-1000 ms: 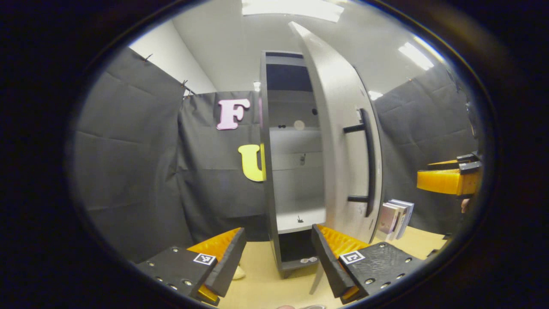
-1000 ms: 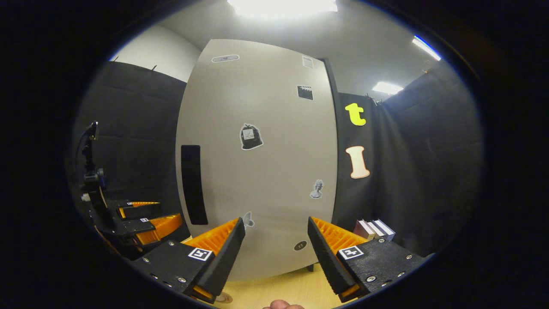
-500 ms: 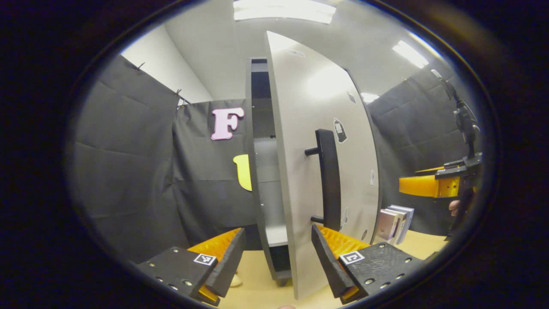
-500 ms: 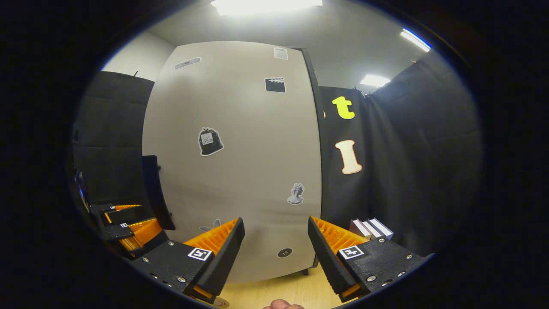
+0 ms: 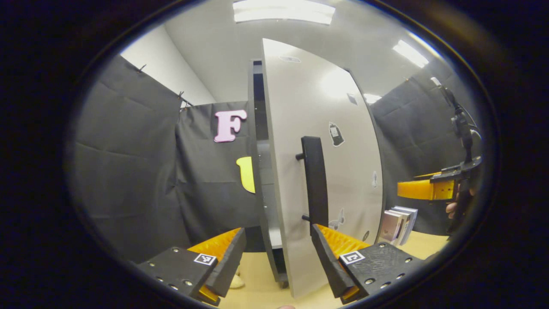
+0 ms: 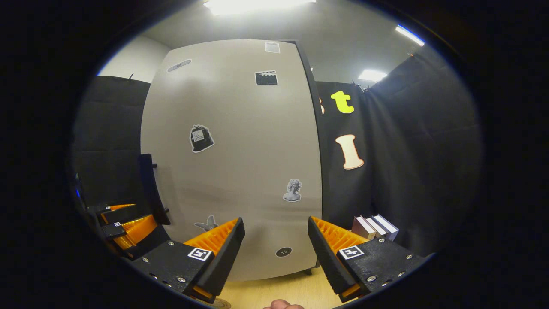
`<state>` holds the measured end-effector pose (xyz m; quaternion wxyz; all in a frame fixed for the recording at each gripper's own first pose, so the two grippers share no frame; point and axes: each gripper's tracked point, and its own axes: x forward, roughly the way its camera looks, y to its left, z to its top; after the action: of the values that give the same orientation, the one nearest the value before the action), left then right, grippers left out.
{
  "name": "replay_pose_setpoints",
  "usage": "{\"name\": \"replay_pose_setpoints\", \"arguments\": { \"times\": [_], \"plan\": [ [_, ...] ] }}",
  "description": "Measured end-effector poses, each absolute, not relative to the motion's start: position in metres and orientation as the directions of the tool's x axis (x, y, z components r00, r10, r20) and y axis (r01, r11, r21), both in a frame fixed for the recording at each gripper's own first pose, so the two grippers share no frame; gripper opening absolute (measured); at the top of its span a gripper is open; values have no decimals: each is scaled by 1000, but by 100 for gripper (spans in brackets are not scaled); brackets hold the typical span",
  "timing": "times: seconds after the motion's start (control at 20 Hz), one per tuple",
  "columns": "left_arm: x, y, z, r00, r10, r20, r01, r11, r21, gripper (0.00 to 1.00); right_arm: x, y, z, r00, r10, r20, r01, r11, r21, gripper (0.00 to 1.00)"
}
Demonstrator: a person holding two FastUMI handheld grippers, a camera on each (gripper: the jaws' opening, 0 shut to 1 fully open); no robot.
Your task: Open the cabinet door with the right hand, grasp the bottle in the cabinet with the left hand and place it on the coaster, then close the cabinet door with the right hand.
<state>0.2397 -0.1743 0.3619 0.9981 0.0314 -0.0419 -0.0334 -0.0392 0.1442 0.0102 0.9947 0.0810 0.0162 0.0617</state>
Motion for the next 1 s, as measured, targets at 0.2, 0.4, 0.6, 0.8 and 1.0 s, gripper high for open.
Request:
{"name": "replay_pose_setpoints", "arguments": {
  "times": [0.2,0.4,0.6,0.8,1.0],
  "plan": [
    [239,-176,361,994,-82,75,77,995,70,88,-40,149,13,992,126,-15,-122,981,152,92],
    [238,-177,358,995,-87,57,83,994,68,88,-40,152,12,993,119,-13,-115,980,160,92],
    [237,-169,355,998,-55,39,52,996,72,91,-42,150,16,995,96,-2,-94,981,172,92],
    [238,-178,357,998,-49,37,48,999,17,88,-41,148,23,998,65,20,-67,981,183,92],
    [238,-179,359,998,-55,41,54,998,20,88,-38,152,18,999,39,13,-40,986,165,92]
  ]
}}
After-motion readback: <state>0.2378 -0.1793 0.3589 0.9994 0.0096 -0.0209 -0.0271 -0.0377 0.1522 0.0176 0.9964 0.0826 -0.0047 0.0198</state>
